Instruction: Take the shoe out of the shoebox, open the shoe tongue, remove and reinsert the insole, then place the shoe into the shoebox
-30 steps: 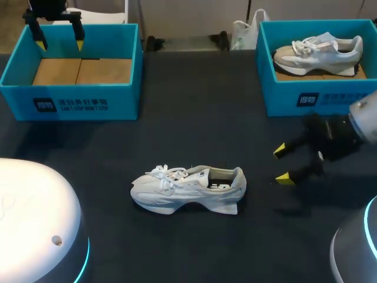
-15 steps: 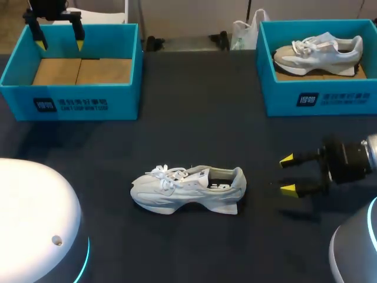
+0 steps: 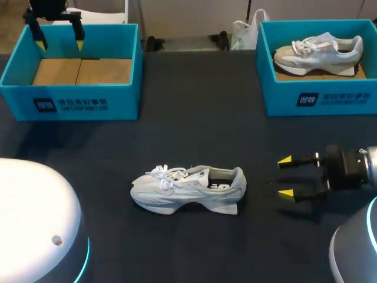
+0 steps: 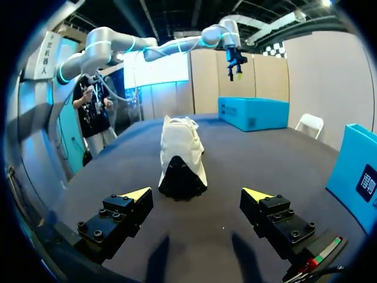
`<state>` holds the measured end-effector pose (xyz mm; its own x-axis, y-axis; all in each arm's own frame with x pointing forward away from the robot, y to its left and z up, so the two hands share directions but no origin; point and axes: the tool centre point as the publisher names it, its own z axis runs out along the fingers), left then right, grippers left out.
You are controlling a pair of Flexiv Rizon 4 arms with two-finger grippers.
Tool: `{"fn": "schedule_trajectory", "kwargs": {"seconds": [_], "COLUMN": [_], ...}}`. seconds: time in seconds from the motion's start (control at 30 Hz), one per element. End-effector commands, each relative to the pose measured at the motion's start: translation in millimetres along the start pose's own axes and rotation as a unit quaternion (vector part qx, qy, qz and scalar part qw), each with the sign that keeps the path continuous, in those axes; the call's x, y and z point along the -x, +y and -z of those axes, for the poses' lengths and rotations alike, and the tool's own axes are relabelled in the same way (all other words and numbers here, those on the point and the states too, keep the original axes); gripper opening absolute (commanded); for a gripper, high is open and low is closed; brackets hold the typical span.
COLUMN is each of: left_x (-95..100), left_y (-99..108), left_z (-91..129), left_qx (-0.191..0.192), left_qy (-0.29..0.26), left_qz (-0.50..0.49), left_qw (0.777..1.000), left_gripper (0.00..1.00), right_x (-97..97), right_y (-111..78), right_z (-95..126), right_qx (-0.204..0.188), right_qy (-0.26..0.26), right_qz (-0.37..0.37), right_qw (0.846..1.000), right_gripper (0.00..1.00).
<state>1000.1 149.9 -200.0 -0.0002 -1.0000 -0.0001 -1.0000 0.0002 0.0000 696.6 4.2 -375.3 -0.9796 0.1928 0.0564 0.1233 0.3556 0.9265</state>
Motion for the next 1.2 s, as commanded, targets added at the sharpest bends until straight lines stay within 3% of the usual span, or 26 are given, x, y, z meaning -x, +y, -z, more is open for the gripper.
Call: {"fn": "schedule_trajectory", "kwargs": {"seconds": [0.03,0.3,0.5,0.77,1.2], "left_x": [0.0,0.0,0.0,0.0,0.0], "left_y": [0,0,0,0,0], "left_z": [0,0,0,0,0], "left_qx": [0.000,0.000,0.000,0.000,0.000], "left_qy": [0.000,0.000,0.000,0.000,0.000], "left_qz": [0.000,0.000,0.000,0.000,0.000], "left_qw": [1.000,1.000,1.000,1.000,1.000], "left_gripper": [1.00,1.00,1.00,1.00,1.00], "right_x": [-4.1,-4.1,-7.1,-20.3,-24.2], "right_y": [-3.6,-3.6,-5.7,-11.3,-10.4], "right_z": [-3,-3,-30,-59,-64], "right_qx": [0.008,0.008,-0.007,0.001,0.010], "right_qy": [-0.007,-0.007,0.000,0.017,0.020], "right_qz": [0.004,0.004,-0.007,-0.020,-0.025], "right_qw": [1.000,1.000,1.000,1.000,0.999], "right_gripper": [1.00,1.00,1.00,1.00,1.00]}}
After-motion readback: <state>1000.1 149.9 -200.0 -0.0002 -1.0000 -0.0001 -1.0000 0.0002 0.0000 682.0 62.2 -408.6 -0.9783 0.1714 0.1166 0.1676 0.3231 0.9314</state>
